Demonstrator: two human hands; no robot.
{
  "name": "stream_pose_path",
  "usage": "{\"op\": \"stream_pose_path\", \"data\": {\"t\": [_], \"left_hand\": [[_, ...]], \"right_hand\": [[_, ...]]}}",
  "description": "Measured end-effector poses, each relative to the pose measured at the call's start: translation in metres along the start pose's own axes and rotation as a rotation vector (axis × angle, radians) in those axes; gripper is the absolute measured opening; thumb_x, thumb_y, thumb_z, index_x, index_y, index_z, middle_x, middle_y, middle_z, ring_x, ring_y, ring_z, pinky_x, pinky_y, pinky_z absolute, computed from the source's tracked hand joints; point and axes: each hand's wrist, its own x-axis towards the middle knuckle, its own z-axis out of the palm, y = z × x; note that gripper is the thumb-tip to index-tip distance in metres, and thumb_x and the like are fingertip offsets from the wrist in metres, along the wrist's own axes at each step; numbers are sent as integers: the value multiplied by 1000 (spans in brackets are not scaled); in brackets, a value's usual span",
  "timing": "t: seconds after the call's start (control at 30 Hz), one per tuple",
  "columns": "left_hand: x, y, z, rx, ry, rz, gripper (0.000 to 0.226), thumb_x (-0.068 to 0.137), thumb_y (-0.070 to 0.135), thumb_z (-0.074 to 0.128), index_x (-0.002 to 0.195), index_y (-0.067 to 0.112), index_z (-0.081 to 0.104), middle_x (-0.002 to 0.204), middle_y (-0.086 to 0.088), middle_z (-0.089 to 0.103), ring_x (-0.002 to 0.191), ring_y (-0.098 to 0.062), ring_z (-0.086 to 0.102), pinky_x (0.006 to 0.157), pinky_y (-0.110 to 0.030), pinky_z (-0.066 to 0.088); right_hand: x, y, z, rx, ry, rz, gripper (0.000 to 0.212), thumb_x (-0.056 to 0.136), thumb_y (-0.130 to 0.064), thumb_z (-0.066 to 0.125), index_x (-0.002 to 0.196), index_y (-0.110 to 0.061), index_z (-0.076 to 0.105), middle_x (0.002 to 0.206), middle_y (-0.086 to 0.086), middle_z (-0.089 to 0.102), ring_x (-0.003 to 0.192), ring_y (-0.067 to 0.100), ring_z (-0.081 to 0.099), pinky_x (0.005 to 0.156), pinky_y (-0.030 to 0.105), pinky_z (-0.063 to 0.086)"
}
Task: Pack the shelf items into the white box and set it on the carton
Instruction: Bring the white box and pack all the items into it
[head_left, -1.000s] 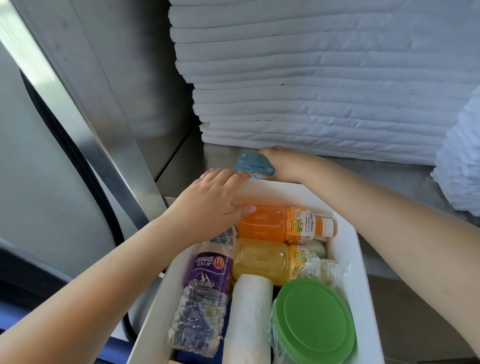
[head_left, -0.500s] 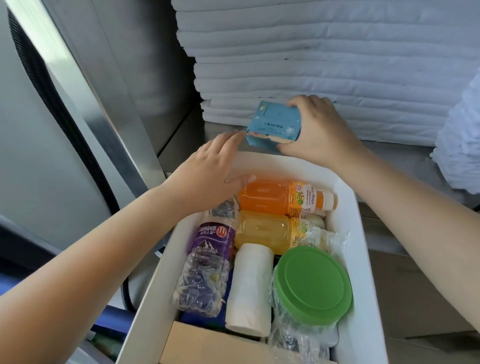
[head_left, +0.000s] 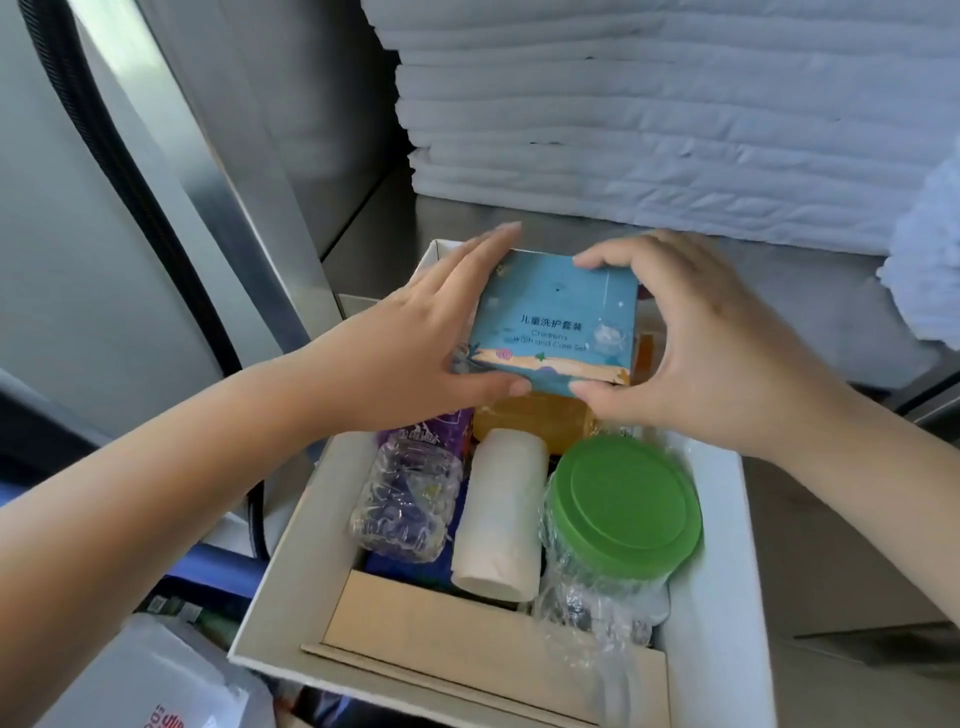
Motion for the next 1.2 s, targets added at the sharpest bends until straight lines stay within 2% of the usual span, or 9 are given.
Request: {"op": "stream_pose_path", "data": {"t": [0.1,0.27,0.33,0.47,0.57,0.73,0.9,1.03,1.2], "left_hand": [[-15,8,-1,27,-80,-31,100,66,70,51,148,31,8,143,22,18,117,10,31,93,-7,30],[-41,11,-8,83,-153,-33,94,61,75,57,138,37,20,125,27,28,107,11,33,84,8,22],[-50,11,-11,130,-231,-41,93,58,80,53,135,40,19,118,29,27,101,14,28,85,7,20],[-60,14,-8,275,-303,-10,96,57,88,43,134,39,13,125,27,22,103,16,16,91,-4,13],[-63,16,-14,284,-334,-13,96,58,91,41,133,39,13,123,26,24,107,11,26,92,-7,18],[-74,21,-12,347,-389,77,95,59,87,43,133,30,26,121,19,33,110,1,34,96,-20,29],[-76,19,-9,340,-449,69,105,52,99,32,134,34,20,119,25,27,109,9,25,100,-19,20],[-72,19,-10,268,-487,43,77,67,90,20,130,47,14,120,28,32,111,10,25,96,-15,21],[-66,24,-14,125,-560,6,68,64,82,50,120,46,35,109,28,43,107,10,35,91,-9,35]], "right_hand": [[-11,-9,3,13,-95,7,77,57,-54,70,126,-28,45,114,-20,40,108,-1,36,88,6,27],[-25,-24,8,47,-201,-20,78,56,-70,64,124,-41,39,113,-29,36,108,-8,34,92,5,25],[-28,-30,11,68,-311,-29,79,56,-76,61,125,-46,35,117,-31,34,112,-11,31,93,6,27],[-28,-34,10,83,-467,-69,84,53,-83,55,127,-55,26,120,-40,26,117,-21,21,90,1,25],[-27,-37,5,134,-533,-63,83,54,-86,54,127,-60,26,123,-44,26,118,-21,23,84,12,35],[-32,-40,10,132,-679,-89,66,66,-80,47,123,-66,17,121,-45,31,115,-23,25,79,13,40],[-32,-43,15,118,-724,-88,57,68,-77,46,118,-63,22,114,-42,43,108,-23,32,76,5,42],[-29,-48,16,137,-729,-50,52,67,-74,54,111,-61,28,115,-39,48,102,-18,42,74,15,49],[-30,-49,17,164,-748,-80,50,68,-71,58,110,-59,33,113,-39,45,102,-12,46,74,21,51]]}}
